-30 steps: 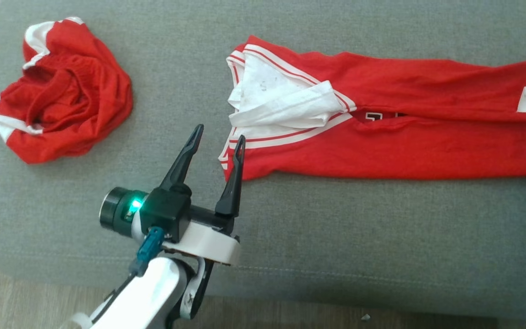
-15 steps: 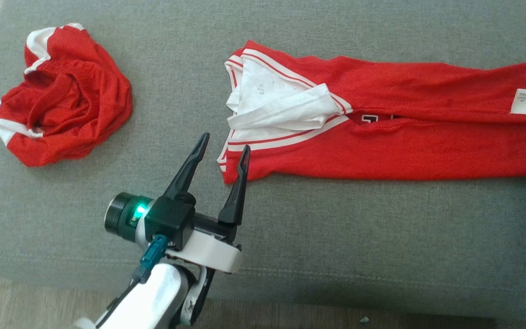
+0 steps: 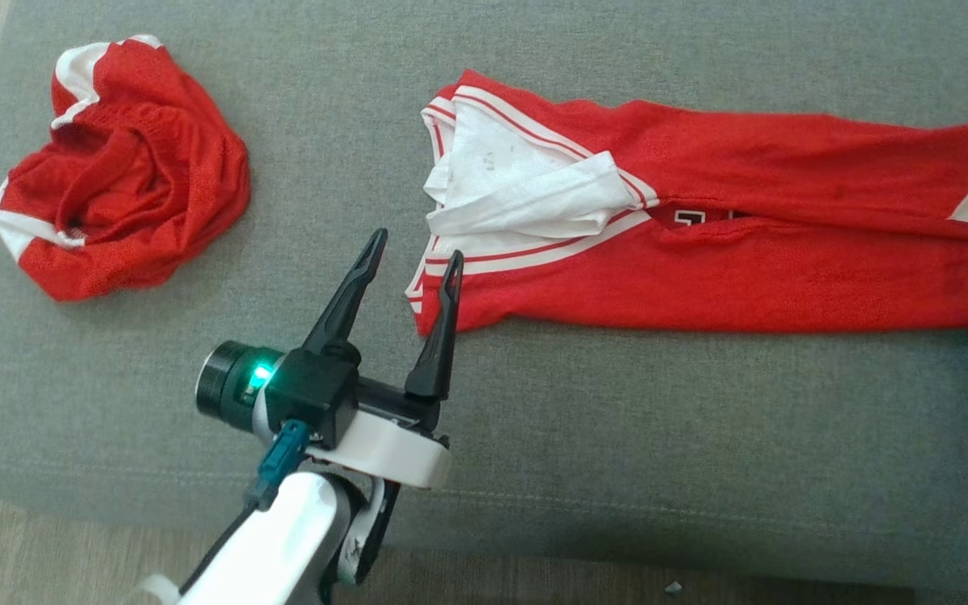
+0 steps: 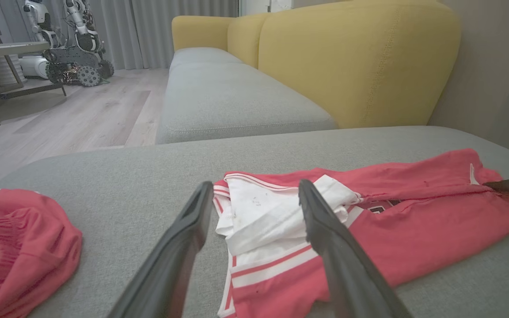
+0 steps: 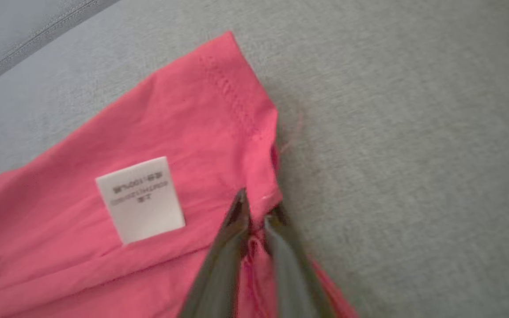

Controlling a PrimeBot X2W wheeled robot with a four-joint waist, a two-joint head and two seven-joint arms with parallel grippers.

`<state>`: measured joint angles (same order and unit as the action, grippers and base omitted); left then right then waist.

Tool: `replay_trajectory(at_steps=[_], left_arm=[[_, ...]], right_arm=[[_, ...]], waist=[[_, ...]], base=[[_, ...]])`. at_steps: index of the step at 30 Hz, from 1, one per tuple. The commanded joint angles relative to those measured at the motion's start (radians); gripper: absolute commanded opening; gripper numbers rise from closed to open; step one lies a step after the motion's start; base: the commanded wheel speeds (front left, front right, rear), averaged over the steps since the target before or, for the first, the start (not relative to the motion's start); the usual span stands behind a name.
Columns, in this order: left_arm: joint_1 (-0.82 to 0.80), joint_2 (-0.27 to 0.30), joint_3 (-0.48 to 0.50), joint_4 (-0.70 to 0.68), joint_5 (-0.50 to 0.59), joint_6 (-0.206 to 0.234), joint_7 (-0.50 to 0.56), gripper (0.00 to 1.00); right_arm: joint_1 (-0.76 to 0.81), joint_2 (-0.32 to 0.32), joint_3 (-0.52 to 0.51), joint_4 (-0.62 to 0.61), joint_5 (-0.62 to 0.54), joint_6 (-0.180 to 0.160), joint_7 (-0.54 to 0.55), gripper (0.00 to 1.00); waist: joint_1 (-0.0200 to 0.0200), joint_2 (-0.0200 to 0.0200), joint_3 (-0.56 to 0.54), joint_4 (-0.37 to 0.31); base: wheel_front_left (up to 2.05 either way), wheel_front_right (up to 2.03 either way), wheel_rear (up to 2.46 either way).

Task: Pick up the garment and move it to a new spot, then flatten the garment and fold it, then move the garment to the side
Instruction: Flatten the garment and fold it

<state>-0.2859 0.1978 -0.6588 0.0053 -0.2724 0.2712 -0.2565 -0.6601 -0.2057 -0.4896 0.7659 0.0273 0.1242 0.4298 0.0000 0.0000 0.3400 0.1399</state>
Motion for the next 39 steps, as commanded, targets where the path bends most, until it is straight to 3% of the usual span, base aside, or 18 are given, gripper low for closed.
replay_trajectory(at_steps=[1, 7, 10, 13, 20, 29, 39], left_arm=[[-0.002, 0.001, 0.044, -0.028, 0.013, -0.003, -0.005, 1.00], [0.016, -0.004, 0.072, -0.032, 0.031, -0.015, -0.005, 1.00], [0.026, -0.005, 0.081, -0.033, 0.038, -0.022, -0.005, 1.00], [0.032, -0.007, 0.086, -0.031, 0.045, -0.030, -0.005, 1.00], [0.034, -0.021, 0.091, -0.019, 0.053, -0.049, -0.005, 1.00], [0.039, -0.044, 0.107, -0.008, 0.057, -0.065, -0.005, 1.00], [0.046, -0.079, 0.109, 0.002, 0.069, -0.090, -0.005, 1.00]], right_arm=[[0.022, -0.001, 0.029, -0.010, 0.018, 0.007, 0.002, 0.00], [0.037, -0.091, 0.051, -0.099, 0.014, 0.007, -0.029, 0.00], [0.041, -0.150, 0.065, -0.167, -0.047, 0.007, -0.011, 0.00], [0.035, -0.159, 0.054, -0.240, -0.079, 0.007, 0.025, 0.00], [0.025, -0.069, 0.138, -0.407, -0.069, 0.007, 0.091, 0.00], [0.072, 0.070, 0.327, -0.591, -0.001, 0.007, 0.141, 0.00], [0.100, 0.147, 0.455, -0.588, 0.039, 0.007, 0.144, 0.00]], waist=[[0.0000, 0.0000, -0.002, -0.004], [0.0000, 0.0000, -0.011, -0.041], [0.0000, 0.0000, -0.019, -0.062], [0.0000, 0.0000, -0.027, -0.080], [0.0000, 0.0000, -0.044, -0.099], [0.0000, 0.0000, -0.077, -0.061], [0.0000, 0.0000, -0.084, 0.020]], base=[[0.00, 0.00, 0.00], [0.00, 0.00, 0.00], [0.00, 0.00, 0.00], [0.00, 0.00, 0.00], [0.00, 0.00, 0.00], [0.00, 0.00, 0.00], [0.00, 0.00, 0.00]])
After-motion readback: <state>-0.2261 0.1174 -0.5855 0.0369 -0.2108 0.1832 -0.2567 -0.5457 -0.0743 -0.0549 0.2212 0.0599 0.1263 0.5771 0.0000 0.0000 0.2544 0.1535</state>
